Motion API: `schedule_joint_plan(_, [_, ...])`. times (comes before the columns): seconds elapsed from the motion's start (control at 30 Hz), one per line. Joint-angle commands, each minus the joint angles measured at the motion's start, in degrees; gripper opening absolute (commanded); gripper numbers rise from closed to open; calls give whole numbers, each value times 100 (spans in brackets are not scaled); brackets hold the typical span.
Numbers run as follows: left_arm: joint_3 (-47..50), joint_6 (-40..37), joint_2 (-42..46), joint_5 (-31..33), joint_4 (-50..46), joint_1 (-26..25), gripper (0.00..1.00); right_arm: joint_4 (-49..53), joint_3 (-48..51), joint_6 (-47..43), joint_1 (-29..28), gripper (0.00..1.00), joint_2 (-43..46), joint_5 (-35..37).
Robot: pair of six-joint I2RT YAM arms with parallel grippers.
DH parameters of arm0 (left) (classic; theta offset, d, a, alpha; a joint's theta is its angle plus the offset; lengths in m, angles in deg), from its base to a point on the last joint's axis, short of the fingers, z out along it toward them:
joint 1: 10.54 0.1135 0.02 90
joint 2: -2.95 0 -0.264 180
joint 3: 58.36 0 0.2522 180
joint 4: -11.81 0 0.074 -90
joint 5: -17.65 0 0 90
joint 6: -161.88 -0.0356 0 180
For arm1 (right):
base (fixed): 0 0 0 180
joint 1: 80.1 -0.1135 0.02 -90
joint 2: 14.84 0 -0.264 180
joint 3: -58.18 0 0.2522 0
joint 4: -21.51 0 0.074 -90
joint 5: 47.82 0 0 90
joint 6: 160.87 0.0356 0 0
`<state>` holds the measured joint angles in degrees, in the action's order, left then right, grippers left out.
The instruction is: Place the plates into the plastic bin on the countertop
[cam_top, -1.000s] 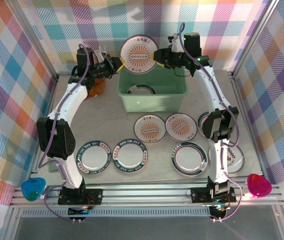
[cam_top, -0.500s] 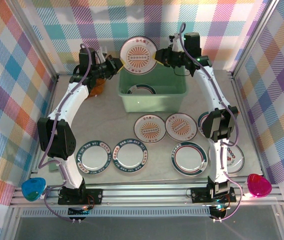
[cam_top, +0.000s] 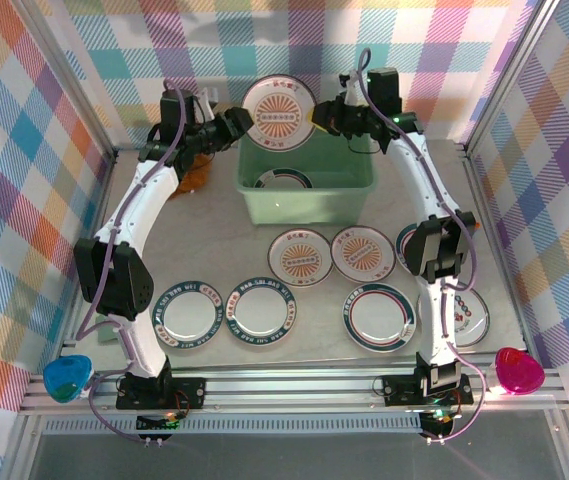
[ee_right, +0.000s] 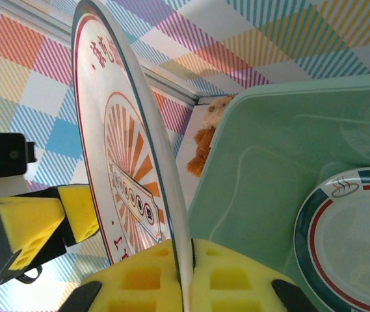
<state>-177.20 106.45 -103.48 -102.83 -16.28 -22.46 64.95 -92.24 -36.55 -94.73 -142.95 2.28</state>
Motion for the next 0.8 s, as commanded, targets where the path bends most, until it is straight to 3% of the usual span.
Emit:
schedule_joint_plan(0.0, [-261,-486,88,385,-505,-47,66,-88,-55,240,22,0,-120,63])
schedule_joint_plan(0.27, [-517,-1214,154,1142,-1208,182,75,352,-60,164,109,0,-347,291])
schedule_joint_plan(0.77, [377,-1357,196,1527,-826,568,75,1319,56,-569,54,0,-743,472])
